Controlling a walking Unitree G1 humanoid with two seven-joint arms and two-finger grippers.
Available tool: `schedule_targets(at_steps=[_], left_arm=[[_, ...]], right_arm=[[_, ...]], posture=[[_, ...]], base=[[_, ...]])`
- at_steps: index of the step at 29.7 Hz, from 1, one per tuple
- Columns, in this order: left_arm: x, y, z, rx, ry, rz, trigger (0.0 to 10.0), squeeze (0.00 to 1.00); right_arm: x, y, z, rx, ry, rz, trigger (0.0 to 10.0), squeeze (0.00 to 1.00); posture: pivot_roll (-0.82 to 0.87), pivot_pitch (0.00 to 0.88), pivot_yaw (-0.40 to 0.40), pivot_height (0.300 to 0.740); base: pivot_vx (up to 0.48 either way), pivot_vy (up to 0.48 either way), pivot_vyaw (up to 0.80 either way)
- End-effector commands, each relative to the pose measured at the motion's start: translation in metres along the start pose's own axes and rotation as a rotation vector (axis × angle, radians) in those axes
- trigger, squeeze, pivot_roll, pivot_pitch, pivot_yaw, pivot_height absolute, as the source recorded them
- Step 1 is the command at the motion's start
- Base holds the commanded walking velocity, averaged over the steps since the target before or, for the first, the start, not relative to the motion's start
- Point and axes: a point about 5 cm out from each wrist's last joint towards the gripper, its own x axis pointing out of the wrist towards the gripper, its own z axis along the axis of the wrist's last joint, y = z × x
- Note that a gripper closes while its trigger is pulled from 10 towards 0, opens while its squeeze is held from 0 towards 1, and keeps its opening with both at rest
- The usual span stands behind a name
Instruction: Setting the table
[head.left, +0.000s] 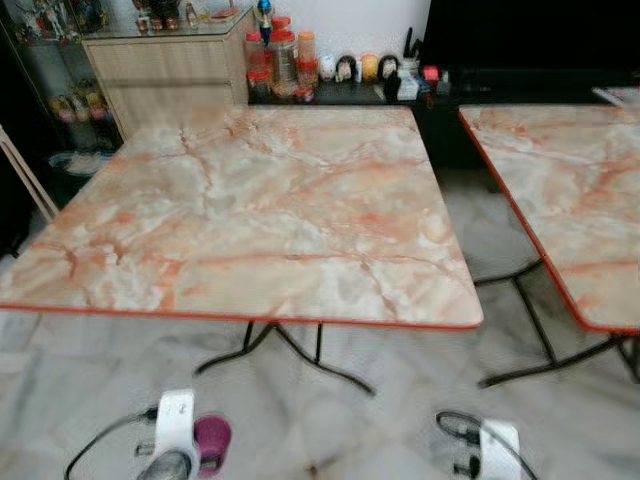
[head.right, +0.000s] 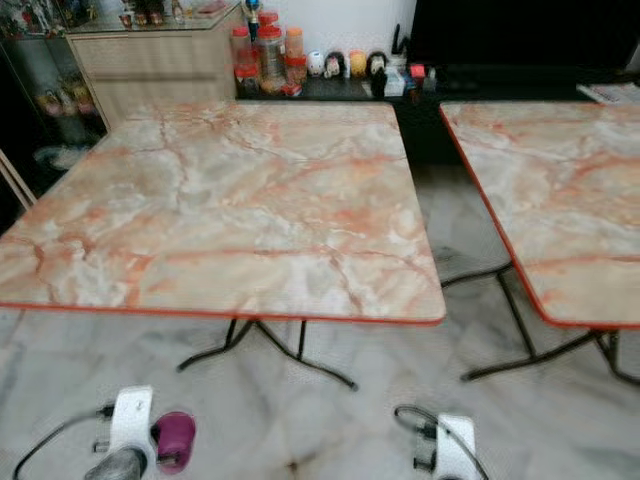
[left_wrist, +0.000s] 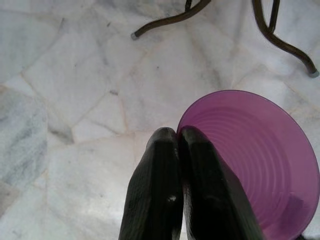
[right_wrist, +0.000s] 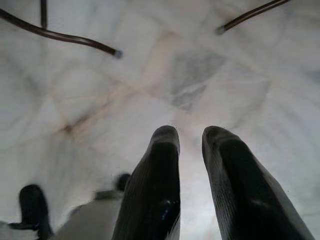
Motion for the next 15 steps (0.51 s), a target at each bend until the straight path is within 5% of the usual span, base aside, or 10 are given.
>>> schedule_targets(at_steps=[1,11,15], left_arm=[[-0.0003,-0.0023,-0.0023,-0.001,0.014,-0.006,10.0,0.00],[-0.0006,-0.0024,-0.0039,0.000,0.020,-0.007,10.0,0.00],[-0.0006,-0.0033,-0.0036,0.003,0.020,-0.011,10.0,0.00]], right_arm=[[0.0001,-0.0061,-0.0004,-0.004,0.005,-0.015,10.0,0.00],[-0.0002,-0.0080,-0.0015,-0.020,0.007,-0.021,10.0,0.00],[0.0001,-0.0079,-0.0001,-0.026,0.003,-0.021,10.0,0.00]], posture=[[-0.05,0.000,0.006,0.740],[-0.05,0.000,0.006,0.740],[-0.05,0.000,0.007,0.740]], base=[[0.000,-0.285,0.00],[0.000,-0.287,0.00],[0.000,-0.341,0.59]])
